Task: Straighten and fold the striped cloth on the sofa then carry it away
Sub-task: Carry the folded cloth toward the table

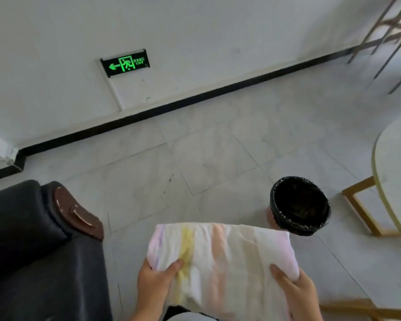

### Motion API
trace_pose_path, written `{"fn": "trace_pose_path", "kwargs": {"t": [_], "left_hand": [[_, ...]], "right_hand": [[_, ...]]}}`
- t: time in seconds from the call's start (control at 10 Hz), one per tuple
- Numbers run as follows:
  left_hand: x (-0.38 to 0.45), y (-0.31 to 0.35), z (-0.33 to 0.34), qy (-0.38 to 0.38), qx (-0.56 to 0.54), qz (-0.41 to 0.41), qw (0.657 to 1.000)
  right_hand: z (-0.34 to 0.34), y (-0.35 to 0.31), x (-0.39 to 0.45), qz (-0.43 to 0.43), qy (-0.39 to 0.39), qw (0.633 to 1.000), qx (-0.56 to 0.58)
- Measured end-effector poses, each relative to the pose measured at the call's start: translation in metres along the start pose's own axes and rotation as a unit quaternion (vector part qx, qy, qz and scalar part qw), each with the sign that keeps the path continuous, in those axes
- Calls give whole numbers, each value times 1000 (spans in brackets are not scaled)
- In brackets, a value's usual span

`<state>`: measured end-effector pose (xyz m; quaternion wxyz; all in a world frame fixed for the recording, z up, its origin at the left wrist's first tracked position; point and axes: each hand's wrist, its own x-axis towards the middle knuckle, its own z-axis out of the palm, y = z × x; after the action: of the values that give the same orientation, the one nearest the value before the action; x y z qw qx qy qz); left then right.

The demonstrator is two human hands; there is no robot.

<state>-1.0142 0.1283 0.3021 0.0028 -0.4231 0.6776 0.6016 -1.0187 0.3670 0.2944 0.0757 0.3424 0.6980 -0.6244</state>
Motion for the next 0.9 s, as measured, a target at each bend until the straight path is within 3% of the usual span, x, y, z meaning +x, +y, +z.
{"fn": "trace_pose_path", "kwargs": {"t": [0.2, 0.3, 0.4, 0.5, 0.6, 0.7, 0.8, 0.9], "left_hand": [[136, 150, 103, -60, 30, 67, 996], [185, 217, 159, -67, 37, 53, 996], [218, 261, 217, -146, 0, 105, 984], [386, 101, 323, -179, -65, 172, 966], [437, 163, 412, -152, -90, 57, 983], [336, 403, 461, -227, -26, 140, 963], [376, 453, 517, -160, 74, 109, 978], [412, 496, 578, -236, 92, 116, 961]], "right_hand": [[61, -125, 119, -22, 69, 995, 65], [76, -178, 175, -44, 105, 990, 87], [84, -213, 237, -63, 121, 985, 104], [83, -248, 296, -53, 195, 962, 182], [76, -154, 449, -7, 137, 982, 129], [68, -217, 547, -45, 208, 967, 137], [79, -421, 546, -17, 200, 967, 153], [63, -463, 617, -30, 187, 970, 156]]}}
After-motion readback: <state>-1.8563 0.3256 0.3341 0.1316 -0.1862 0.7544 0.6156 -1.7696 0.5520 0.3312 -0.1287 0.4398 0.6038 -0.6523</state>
